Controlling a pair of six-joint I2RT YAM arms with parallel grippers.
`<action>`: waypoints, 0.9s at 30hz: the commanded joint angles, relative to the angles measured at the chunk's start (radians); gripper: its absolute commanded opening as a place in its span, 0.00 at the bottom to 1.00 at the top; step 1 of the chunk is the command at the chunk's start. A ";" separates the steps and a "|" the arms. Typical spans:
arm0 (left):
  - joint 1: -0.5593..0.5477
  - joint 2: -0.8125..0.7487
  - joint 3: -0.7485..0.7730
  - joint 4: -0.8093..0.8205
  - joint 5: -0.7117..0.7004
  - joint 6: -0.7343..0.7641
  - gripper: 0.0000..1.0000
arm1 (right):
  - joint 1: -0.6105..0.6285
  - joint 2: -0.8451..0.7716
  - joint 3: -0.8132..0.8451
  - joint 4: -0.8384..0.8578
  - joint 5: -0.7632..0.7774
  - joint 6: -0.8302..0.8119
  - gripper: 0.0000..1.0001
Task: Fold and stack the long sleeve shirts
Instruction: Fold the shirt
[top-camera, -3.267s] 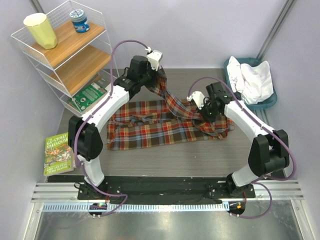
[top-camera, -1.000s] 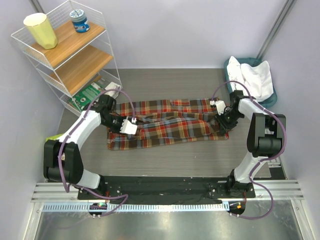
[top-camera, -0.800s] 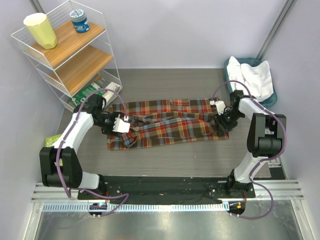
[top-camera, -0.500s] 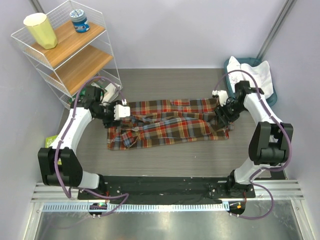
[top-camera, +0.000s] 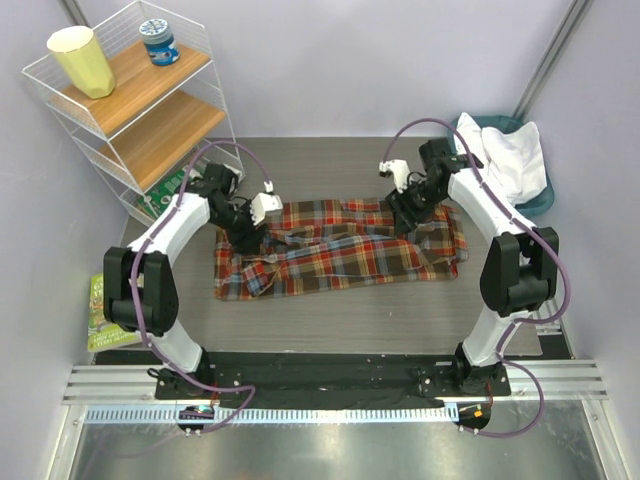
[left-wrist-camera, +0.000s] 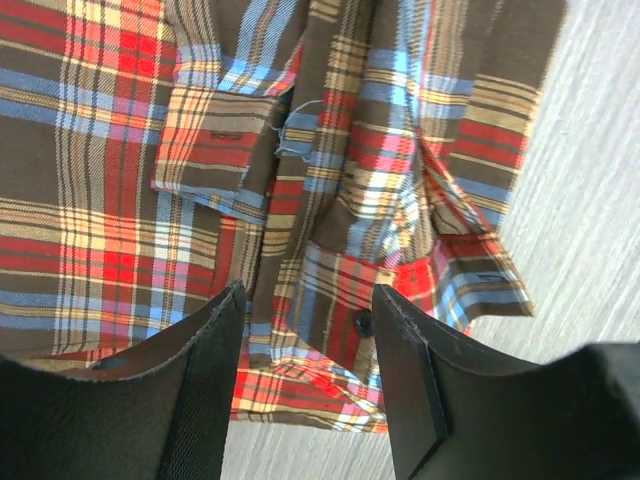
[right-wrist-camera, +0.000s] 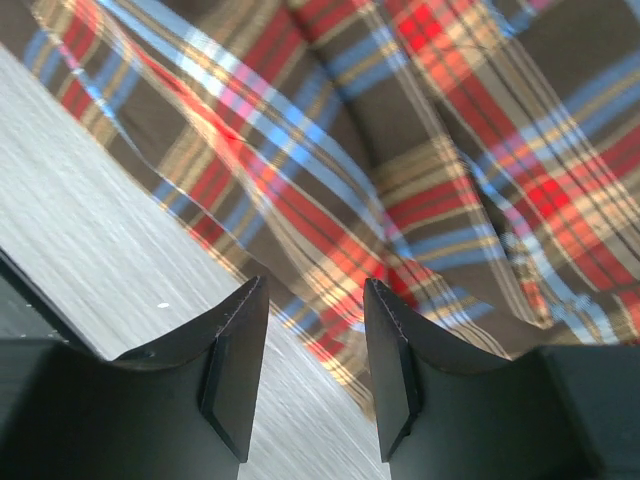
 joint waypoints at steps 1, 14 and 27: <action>-0.006 -0.133 -0.041 -0.062 0.058 0.087 0.56 | 0.026 -0.037 0.012 0.006 -0.013 0.039 0.48; 0.003 -0.512 -0.451 0.154 -0.010 0.727 0.80 | 0.103 0.001 -0.079 0.049 -0.013 0.082 0.46; 0.000 -0.543 -0.698 0.467 0.068 0.959 0.82 | 0.103 0.082 -0.071 0.071 0.036 0.073 0.45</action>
